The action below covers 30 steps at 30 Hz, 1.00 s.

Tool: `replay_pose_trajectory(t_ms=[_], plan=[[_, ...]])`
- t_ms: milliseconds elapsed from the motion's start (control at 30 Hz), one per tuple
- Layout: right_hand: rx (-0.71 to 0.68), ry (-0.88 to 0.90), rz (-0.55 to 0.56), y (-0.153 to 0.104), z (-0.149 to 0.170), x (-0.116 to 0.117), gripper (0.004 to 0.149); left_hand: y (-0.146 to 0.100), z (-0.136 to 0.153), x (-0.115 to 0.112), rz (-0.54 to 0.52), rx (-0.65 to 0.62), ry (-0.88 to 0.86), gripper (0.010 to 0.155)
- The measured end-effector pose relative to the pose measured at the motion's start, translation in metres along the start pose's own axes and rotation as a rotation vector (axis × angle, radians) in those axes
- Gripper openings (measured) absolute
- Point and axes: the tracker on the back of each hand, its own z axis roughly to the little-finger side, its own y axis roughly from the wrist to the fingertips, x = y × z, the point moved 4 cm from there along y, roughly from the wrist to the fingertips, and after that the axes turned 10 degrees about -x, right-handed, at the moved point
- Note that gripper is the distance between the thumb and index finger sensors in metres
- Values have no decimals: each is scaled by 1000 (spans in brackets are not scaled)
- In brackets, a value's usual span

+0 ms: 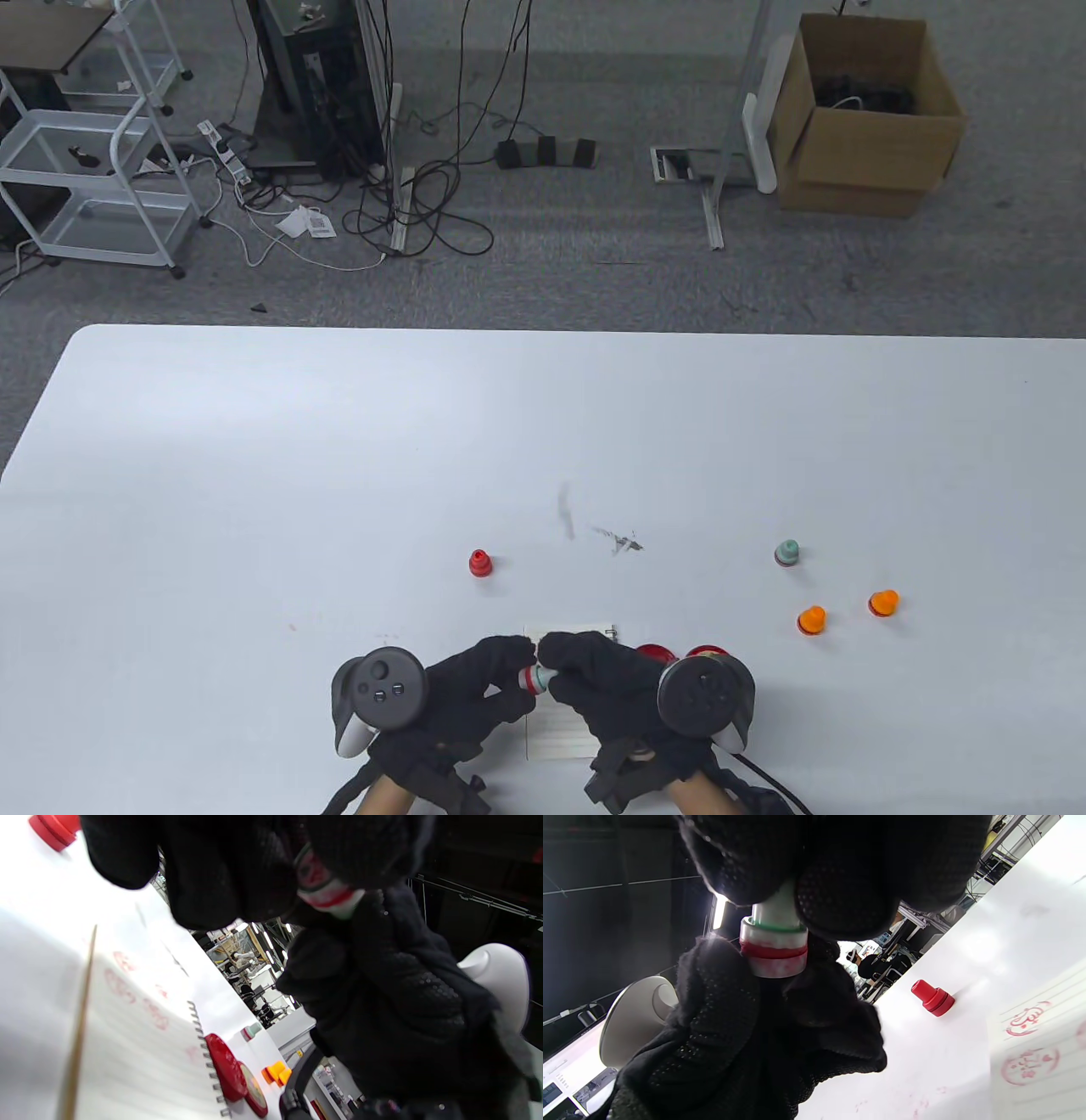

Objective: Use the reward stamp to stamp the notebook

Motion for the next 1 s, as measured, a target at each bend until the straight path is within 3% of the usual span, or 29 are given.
replay_pose_trajectory(t_ms=[300, 1000], plan=[[-3, 21, 1, 0, 0, 0, 50, 1, 7, -5, -5, 3, -176, 66], [-15, -3, 5, -1, 1, 1, 49, 0, 7, -5, -21, 9, -136, 66]])
